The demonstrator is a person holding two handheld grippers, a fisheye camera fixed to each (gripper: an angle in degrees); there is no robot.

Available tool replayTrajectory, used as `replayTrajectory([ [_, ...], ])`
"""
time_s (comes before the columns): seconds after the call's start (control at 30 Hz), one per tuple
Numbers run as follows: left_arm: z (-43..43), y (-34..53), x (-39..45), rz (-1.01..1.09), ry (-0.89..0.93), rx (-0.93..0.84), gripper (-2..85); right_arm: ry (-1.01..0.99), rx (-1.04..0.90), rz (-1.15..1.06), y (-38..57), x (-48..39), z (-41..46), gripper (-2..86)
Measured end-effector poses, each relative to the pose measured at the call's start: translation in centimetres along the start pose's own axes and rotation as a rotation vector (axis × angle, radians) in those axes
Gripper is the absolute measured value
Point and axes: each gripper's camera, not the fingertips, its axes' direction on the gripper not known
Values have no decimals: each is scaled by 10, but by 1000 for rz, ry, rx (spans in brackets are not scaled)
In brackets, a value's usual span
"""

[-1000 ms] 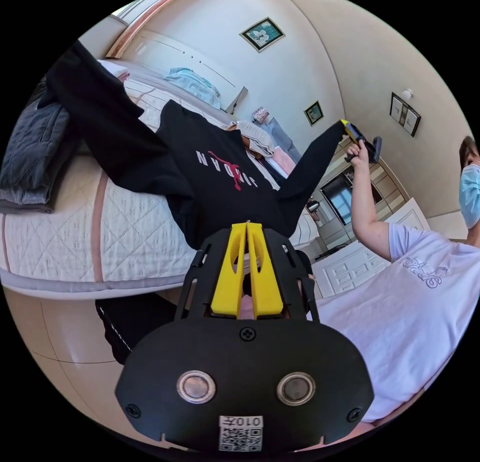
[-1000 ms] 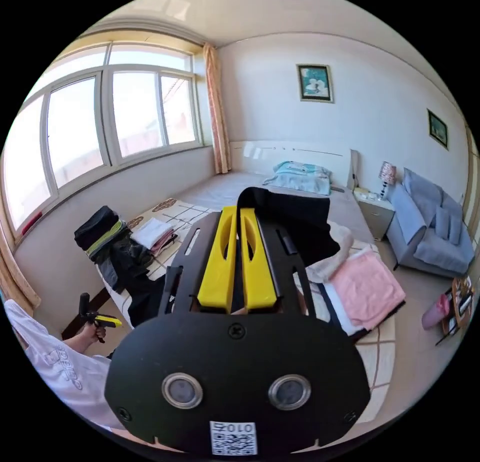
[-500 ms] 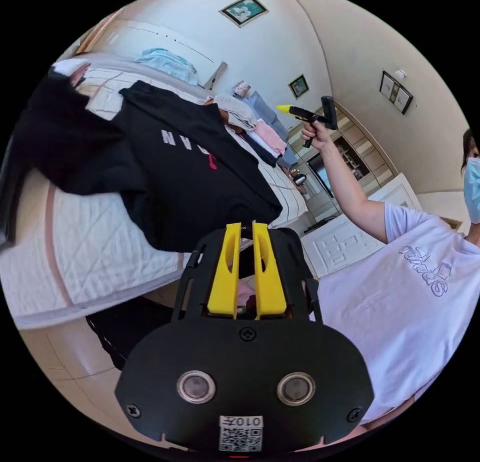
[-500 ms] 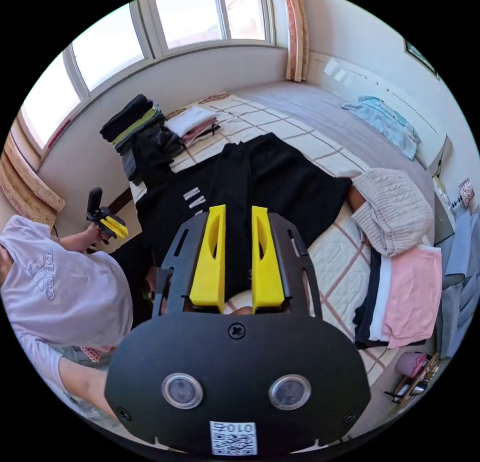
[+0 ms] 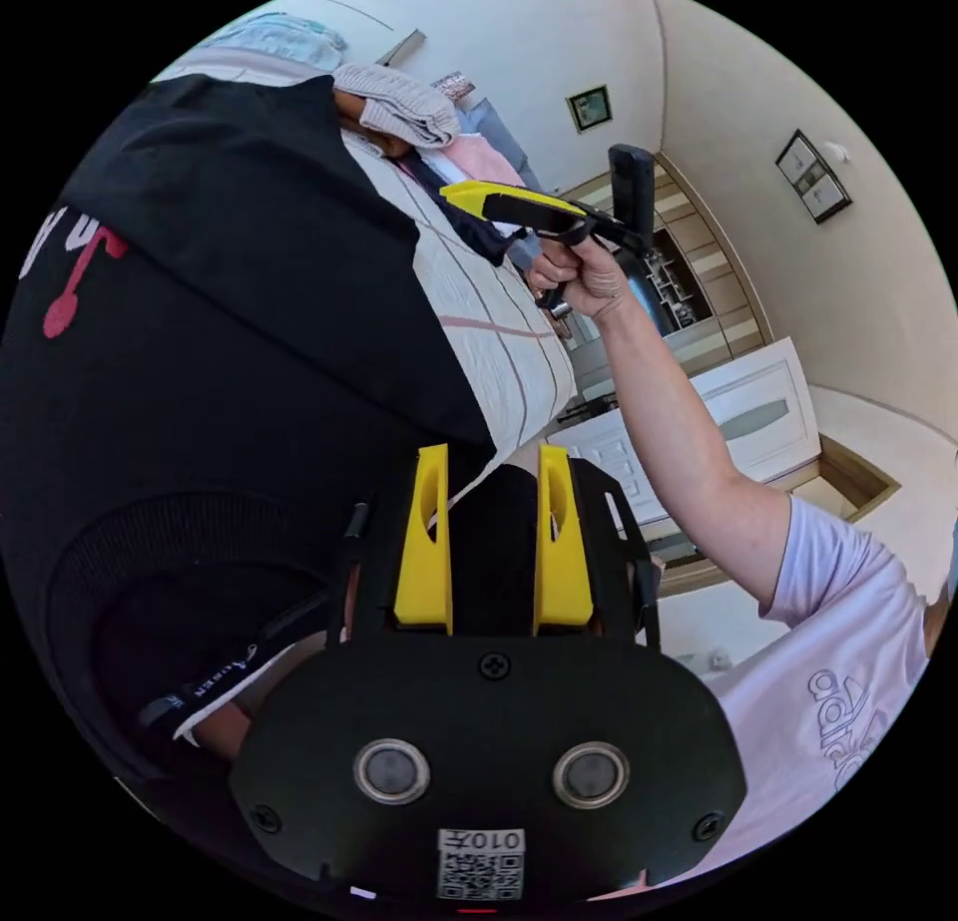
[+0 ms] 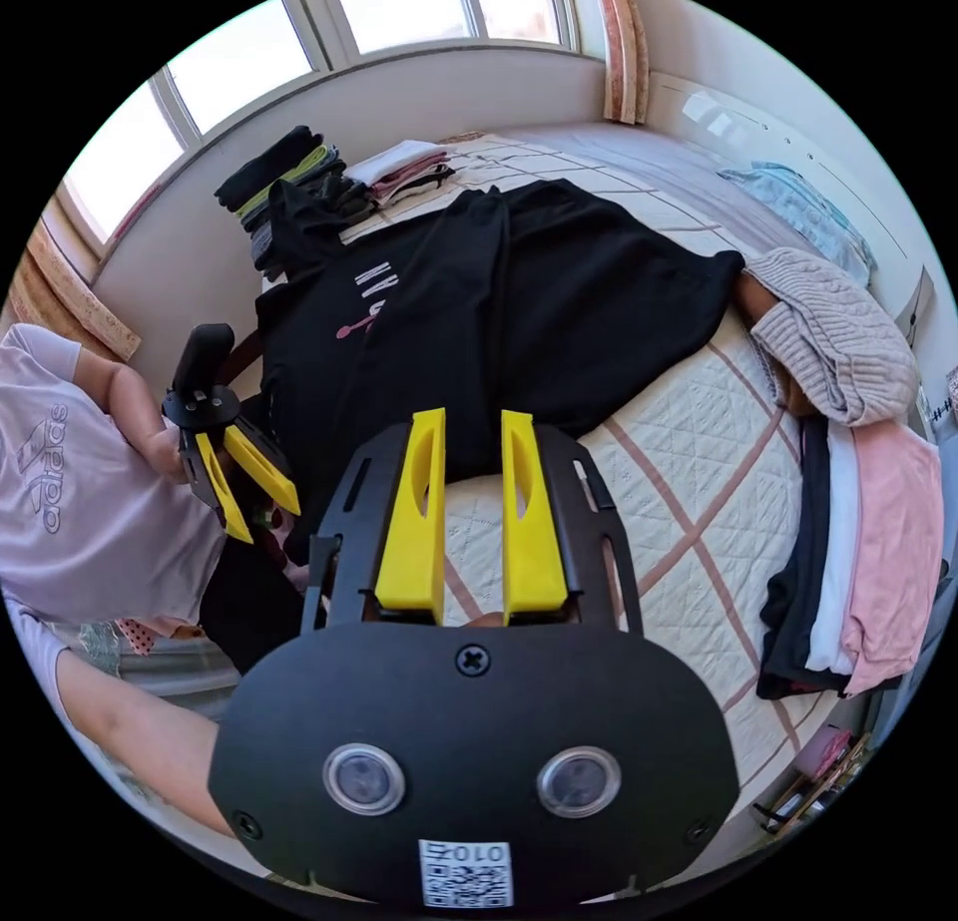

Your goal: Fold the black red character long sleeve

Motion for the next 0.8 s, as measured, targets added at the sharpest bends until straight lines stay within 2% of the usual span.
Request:
replayTrajectory([
  [0.13, 19, -14, -7, -105, 70, 25, 109, 7, 29, -36, 2, 7, 9, 76],
  [0.27, 32, -31, 2, -84, -9, 27, 87, -62, 8, -69, -7, 21, 29, 76],
  [0.4, 46, -39, 7, -101, -15, -2, 54, -110, -96, -73, -15, 34, 61, 58],
  [0.6, 61, -51, 30, -14, -64, -21, 18, -115, -127, -65, 1, 47, 45, 43],
  [0.7, 72, -58, 59, 106, -189, -49, 13, -108, -169, -66, 14, 55, 47, 41],
  [0.8, 90, -60, 100, 368, -435, -114, 14, -102, -175, -68, 22, 55, 53, 40],
])
